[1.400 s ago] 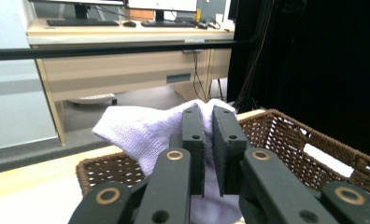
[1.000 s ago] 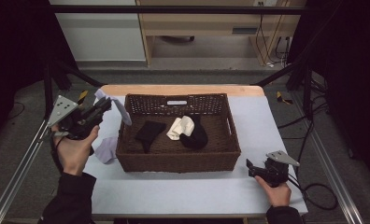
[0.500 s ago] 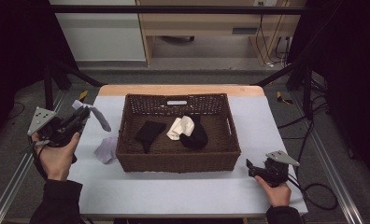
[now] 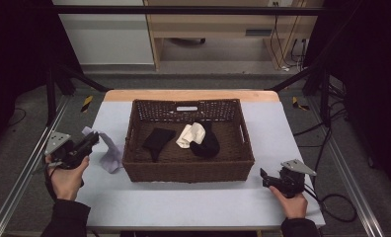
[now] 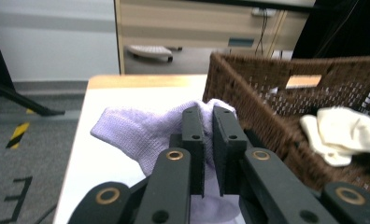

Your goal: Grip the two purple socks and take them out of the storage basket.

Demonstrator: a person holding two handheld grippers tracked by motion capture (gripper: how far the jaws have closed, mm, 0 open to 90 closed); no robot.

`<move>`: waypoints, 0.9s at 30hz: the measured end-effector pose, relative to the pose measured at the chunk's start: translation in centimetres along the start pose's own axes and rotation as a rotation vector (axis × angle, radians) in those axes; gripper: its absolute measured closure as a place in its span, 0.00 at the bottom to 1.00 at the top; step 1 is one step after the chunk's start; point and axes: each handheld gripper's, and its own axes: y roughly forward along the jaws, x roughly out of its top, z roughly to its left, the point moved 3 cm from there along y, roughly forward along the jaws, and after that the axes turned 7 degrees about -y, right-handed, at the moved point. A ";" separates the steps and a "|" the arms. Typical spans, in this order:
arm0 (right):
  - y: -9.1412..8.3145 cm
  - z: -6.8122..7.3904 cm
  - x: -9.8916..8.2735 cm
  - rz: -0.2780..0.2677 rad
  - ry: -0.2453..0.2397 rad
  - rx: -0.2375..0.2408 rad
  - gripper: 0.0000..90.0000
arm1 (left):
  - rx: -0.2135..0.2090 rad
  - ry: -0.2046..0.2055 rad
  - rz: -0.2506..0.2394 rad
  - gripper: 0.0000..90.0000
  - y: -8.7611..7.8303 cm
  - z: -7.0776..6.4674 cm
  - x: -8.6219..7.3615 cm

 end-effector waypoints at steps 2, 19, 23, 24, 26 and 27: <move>0.0 0.0 0.0 0.000 0.000 0.000 0.09 | -0.001 0.001 0.009 0.93 0.2 0.1 -0.3; 0.0 0.0 0.0 -0.003 0.002 0.005 0.09 | 0.057 0.076 0.232 0.92 3.7 0.5 -5.6; 0.0 0.0 0.0 -0.003 0.002 0.006 0.09 | 0.062 0.075 0.233 0.86 3.9 0.4 -5.9; 0.0 0.0 0.0 -0.003 0.002 0.007 0.09 | 0.064 0.079 0.232 0.82 3.9 0.5 -5.9; 0.0 0.0 0.0 -0.003 0.004 0.008 0.09 | 0.067 0.078 0.222 0.74 3.8 0.5 -5.9; -0.1 0.0 0.0 -0.003 0.003 0.008 0.09 | 0.067 0.072 0.214 0.70 3.7 0.6 -5.9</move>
